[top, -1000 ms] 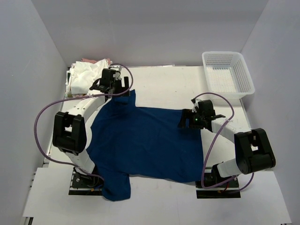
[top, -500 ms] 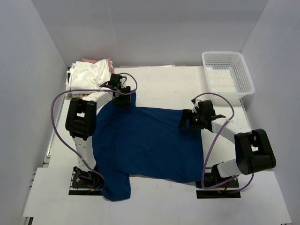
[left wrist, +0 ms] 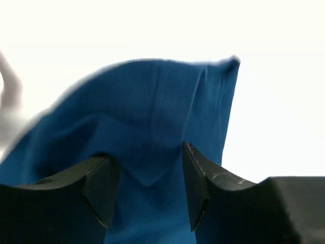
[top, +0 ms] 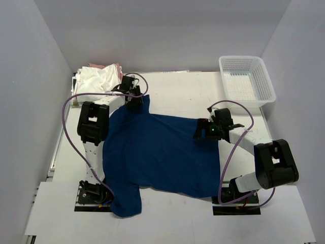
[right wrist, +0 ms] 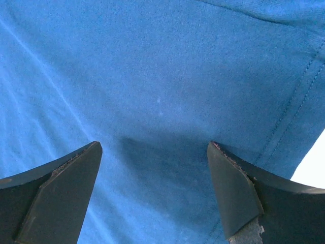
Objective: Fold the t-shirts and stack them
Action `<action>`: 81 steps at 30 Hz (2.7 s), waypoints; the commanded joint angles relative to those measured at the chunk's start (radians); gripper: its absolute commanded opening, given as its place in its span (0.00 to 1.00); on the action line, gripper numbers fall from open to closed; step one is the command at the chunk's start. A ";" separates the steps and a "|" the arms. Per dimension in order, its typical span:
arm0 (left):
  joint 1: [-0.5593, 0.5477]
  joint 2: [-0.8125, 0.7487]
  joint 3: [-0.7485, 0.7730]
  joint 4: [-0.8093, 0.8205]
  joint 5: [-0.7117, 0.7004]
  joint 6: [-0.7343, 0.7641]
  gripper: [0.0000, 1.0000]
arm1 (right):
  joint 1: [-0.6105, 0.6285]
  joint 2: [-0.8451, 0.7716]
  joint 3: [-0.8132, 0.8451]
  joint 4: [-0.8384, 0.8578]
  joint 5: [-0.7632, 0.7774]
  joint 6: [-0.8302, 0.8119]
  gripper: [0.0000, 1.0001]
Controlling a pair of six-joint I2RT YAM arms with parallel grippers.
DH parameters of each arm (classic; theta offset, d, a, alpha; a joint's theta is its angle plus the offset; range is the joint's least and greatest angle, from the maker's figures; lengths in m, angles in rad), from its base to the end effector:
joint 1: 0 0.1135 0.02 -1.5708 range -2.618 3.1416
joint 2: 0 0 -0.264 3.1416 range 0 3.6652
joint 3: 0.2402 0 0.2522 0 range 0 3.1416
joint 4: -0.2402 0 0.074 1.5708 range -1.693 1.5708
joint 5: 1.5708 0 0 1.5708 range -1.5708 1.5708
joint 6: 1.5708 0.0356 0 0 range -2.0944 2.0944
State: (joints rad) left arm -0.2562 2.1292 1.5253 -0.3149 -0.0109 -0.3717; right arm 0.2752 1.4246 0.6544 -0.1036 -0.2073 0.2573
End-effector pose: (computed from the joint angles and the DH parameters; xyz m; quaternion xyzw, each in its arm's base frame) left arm 0.4471 -0.1167 0.1606 -0.0564 0.9456 -0.0940 0.3062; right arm 0.2569 0.0801 0.1637 -0.0437 0.9345 0.1832 0.3021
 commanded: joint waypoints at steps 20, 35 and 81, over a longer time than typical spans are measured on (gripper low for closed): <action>-0.038 -0.153 0.081 0.140 0.169 -0.076 0.99 | 0.002 -0.027 0.048 -0.062 0.111 0.007 0.90; -0.068 -0.562 -0.533 -0.018 -0.052 -0.105 0.99 | 0.048 0.014 0.138 -0.140 0.181 0.011 0.90; -0.061 -0.477 -0.192 -0.153 0.048 -0.069 0.99 | -0.071 0.221 0.729 -0.170 0.151 -0.133 0.90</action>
State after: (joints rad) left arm -0.3119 1.9617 1.5082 -0.4866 0.0414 -0.3557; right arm 0.1932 1.8378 1.4967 -0.3954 0.0147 0.1024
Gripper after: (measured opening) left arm 0.987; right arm 0.904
